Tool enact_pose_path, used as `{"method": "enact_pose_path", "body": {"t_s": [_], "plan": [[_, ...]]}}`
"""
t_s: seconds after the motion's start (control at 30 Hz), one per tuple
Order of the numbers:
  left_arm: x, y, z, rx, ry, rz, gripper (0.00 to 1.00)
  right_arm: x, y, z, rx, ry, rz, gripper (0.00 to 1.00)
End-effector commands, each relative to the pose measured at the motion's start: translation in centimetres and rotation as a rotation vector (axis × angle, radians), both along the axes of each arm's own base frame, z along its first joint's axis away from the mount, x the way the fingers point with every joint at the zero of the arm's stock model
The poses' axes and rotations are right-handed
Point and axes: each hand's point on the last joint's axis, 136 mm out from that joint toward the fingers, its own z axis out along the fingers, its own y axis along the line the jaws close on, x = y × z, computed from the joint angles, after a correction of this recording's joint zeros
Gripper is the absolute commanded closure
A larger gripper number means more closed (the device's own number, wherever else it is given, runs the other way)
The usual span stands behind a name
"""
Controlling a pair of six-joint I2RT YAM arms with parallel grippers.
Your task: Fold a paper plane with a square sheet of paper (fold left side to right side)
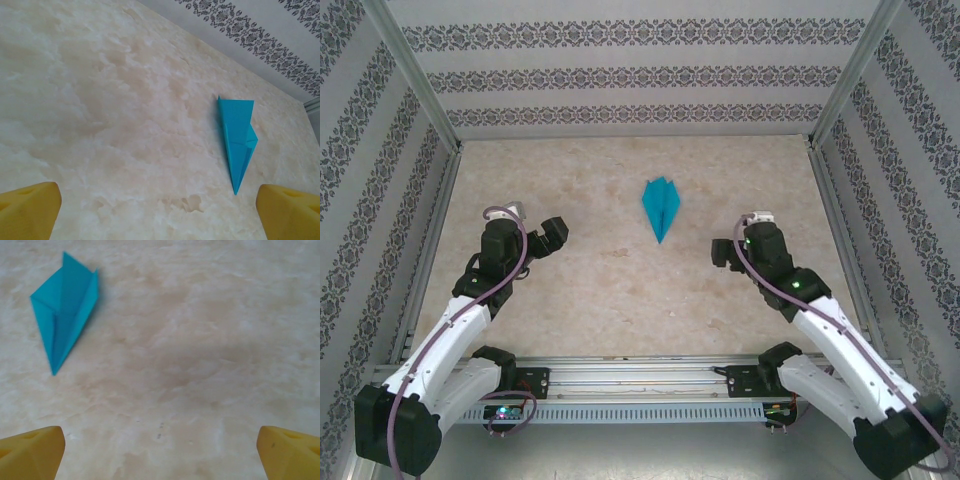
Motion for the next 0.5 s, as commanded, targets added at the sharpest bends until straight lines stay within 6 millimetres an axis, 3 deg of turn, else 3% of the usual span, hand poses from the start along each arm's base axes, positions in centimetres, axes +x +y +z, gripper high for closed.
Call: {"method": "enact_pose_path", "body": {"t_s": [0.0, 0.27, 0.47], "plan": [[0.6, 0.4, 1.6, 0.006, -0.042, 0.001, 0.0, 0.1, -2.7, 1.1, -0.064, -0.125, -0.082, 0.02], [0.6, 0.5, 1.7, 0.005, -0.041, 0.006, 0.0, -1.1, -6.2, 1.2, -0.152, -0.366, -0.16, 0.02], [0.7, 0.6, 1.8, 0.005, -0.042, 0.009, 0.0, -1.4, -9.0, -1.4, -0.103, -0.358, -0.305, 0.02]]}}
